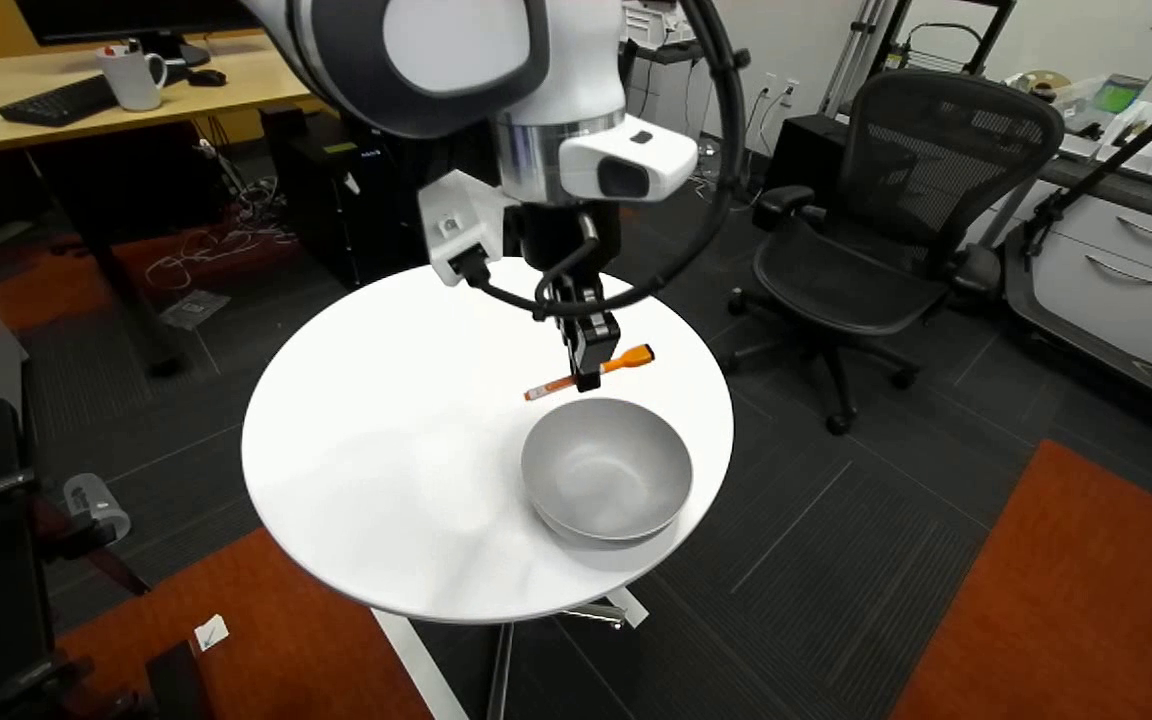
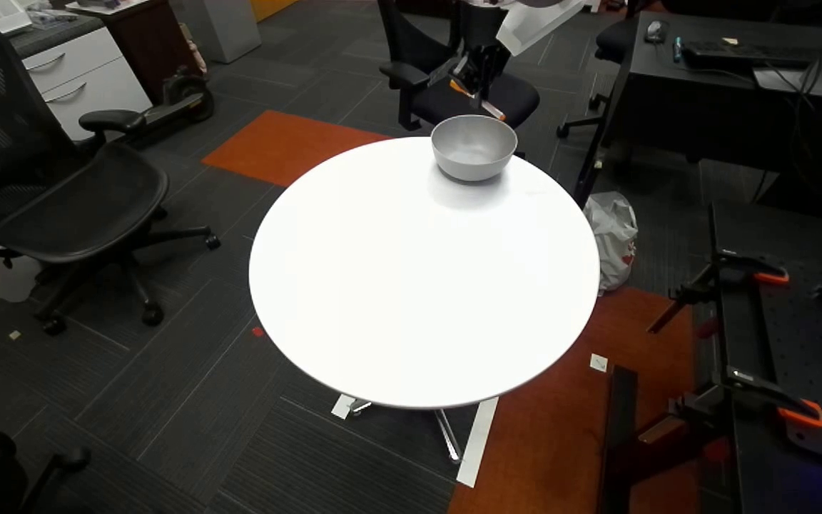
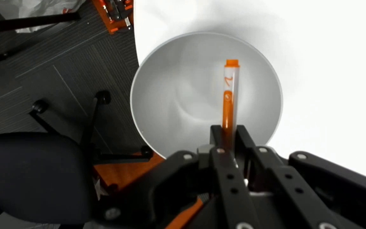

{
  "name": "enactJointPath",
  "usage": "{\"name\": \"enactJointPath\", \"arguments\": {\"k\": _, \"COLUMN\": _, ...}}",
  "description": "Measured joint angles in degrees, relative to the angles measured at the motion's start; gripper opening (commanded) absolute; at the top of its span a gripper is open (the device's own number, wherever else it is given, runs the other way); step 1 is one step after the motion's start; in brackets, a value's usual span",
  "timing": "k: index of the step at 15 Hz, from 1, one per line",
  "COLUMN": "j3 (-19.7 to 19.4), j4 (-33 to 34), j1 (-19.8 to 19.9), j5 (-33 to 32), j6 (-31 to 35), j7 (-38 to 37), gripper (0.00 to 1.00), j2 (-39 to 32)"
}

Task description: Remove the orange marker from the grey bowl

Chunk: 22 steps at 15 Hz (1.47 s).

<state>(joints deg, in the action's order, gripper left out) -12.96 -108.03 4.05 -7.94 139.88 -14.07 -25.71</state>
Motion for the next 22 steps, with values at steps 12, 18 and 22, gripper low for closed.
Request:
{"name": "enactJointPath", "arguments": {"k": 12, "j3": 5.9, "j4": -2.9, "j1": -7.7, "j5": -8.6, "j6": 2.7, "j7": -2.6, "gripper": 0.03, "j2": 2.2}}
{"name": "enactJointPath", "arguments": {"k": 18, "j3": 9.2, "j4": -1.2, "j1": -7.5, "j5": 0.8, "j6": 1.6, "j7": -0.5, "gripper": 0.03, "j2": -3.0}}
{"name": "enactJointPath", "arguments": {"k": 22, "j3": 9.2, "j4": 1.6, "j1": -7.3, "j5": 5.8, "j6": 0.1, "j7": -0.9, "gripper": 0.03, "j2": -8.2}}
